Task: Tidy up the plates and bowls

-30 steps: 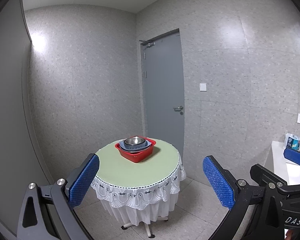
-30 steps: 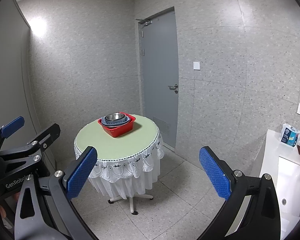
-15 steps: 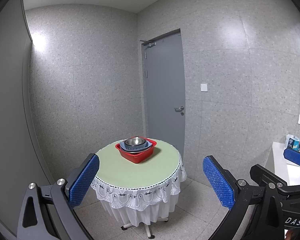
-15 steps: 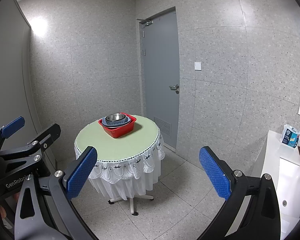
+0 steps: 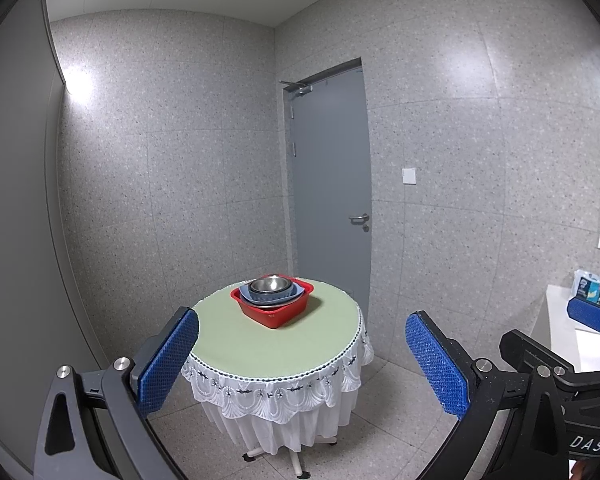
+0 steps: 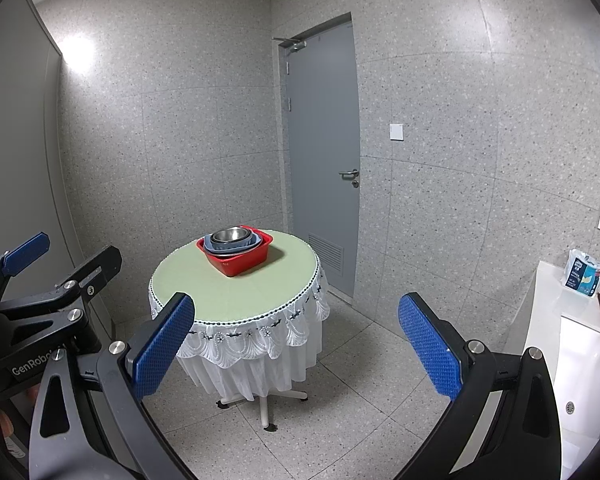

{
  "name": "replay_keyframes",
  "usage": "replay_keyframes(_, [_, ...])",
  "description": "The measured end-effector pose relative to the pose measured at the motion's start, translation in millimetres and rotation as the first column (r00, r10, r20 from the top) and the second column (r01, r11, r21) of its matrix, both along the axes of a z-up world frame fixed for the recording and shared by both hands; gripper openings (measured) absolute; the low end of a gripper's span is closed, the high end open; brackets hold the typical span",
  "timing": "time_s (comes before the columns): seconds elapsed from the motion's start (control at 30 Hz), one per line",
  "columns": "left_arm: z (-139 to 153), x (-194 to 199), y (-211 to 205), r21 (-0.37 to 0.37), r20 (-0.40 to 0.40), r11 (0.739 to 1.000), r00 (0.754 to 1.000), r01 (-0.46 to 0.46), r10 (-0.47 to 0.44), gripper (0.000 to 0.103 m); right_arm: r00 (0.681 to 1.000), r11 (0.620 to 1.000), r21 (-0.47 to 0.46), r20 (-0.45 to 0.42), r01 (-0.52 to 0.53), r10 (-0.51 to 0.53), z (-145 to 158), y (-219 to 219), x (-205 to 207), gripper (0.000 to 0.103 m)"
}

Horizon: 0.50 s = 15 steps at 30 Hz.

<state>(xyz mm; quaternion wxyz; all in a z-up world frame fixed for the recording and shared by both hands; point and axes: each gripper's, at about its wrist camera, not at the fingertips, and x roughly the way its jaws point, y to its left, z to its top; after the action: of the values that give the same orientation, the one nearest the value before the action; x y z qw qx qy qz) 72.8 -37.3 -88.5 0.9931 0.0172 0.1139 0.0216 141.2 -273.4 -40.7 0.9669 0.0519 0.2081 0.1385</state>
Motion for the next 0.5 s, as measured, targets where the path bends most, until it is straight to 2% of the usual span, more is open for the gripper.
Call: replay_keyframes(0.5, [2.3,2.4,-4.0,0.002,-0.002,1.000,1.000,-0.007,0.007,0.102,1.000,1.000,0.003,-0.003,-0.003,0.003,0.4,-2.5,3.8,0.103])
